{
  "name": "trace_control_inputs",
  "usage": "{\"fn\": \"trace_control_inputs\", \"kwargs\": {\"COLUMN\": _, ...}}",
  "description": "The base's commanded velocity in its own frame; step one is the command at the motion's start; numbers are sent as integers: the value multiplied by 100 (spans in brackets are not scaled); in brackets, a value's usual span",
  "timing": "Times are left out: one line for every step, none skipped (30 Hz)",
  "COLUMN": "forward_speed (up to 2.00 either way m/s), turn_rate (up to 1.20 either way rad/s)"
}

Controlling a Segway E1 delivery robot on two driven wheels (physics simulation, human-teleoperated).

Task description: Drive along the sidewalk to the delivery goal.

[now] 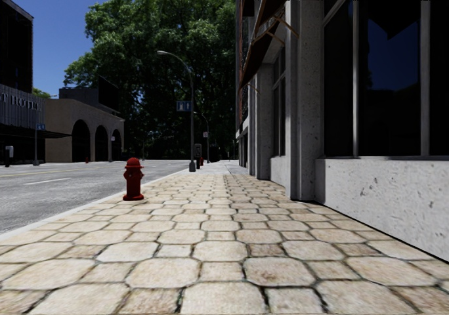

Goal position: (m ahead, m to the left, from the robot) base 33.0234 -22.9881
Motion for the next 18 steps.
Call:
{"fn": "trace_control_inputs", "kwargs": {"forward_speed": 200, "turn_rate": 0}}
{"fn": "trace_control_inputs", "kwargs": {"forward_speed": 200, "turn_rate": 0}}
{"fn": "trace_control_inputs", "kwargs": {"forward_speed": 200, "turn_rate": 0}}
{"fn": "trace_control_inputs", "kwargs": {"forward_speed": 200, "turn_rate": 0}}
{"fn": "trace_control_inputs", "kwargs": {"forward_speed": 200, "turn_rate": 0}}
{"fn": "trace_control_inputs", "kwargs": {"forward_speed": 200, "turn_rate": 0}}
{"fn": "trace_control_inputs", "kwargs": {"forward_speed": 200, "turn_rate": 0}}
{"fn": "trace_control_inputs", "kwargs": {"forward_speed": 200, "turn_rate": 0}}
{"fn": "trace_control_inputs", "kwargs": {"forward_speed": 200, "turn_rate": 0}}
{"fn": "trace_control_inputs", "kwargs": {"forward_speed": 200, "turn_rate": 0}}
{"fn": "trace_control_inputs", "kwargs": {"forward_speed": 200, "turn_rate": 0}}
{"fn": "trace_control_inputs", "kwargs": {"forward_speed": 200, "turn_rate": 0}}
{"fn": "trace_control_inputs", "kwargs": {"forward_speed": 200, "turn_rate": 0}}
{"fn": "trace_control_inputs", "kwargs": {"forward_speed": 200, "turn_rate": 0}}
{"fn": "trace_control_inputs", "kwargs": {"forward_speed": 200, "turn_rate": 0}}
{"fn": "trace_control_inputs", "kwargs": {"forward_speed": 200, "turn_rate": 0}}
{"fn": "trace_control_inputs", "kwargs": {"forward_speed": 200, "turn_rate": 0}}
{"fn": "trace_control_inputs", "kwargs": {"forward_speed": 200, "turn_rate": 0}}
